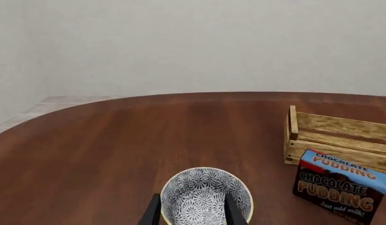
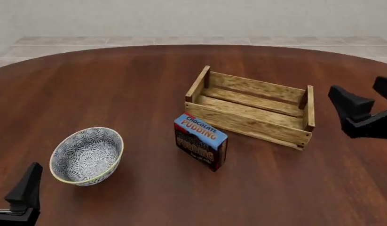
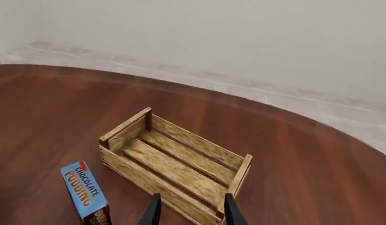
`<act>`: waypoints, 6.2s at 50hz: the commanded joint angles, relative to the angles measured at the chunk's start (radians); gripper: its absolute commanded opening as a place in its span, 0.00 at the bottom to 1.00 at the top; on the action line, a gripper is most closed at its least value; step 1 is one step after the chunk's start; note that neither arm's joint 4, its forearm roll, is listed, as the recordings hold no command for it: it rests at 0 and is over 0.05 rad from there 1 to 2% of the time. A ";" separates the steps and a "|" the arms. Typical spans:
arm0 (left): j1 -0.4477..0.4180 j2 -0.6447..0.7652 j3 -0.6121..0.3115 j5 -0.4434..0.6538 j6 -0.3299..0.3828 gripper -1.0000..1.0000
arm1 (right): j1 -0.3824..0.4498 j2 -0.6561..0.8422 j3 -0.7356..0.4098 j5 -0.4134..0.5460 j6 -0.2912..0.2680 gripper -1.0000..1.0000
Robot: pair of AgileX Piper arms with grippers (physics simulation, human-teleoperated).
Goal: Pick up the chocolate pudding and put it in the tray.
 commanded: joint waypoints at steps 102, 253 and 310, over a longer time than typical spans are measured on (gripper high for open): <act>0.000 0.000 0.000 0.000 0.000 1.00 | 0.511 0.820 -0.639 0.285 -0.053 1.00; 0.000 0.000 0.000 0.000 0.000 1.00 | 0.469 1.047 -0.515 0.155 -0.068 1.00; 0.000 0.000 0.000 0.000 0.000 1.00 | 0.467 1.112 -0.466 0.096 -0.036 1.00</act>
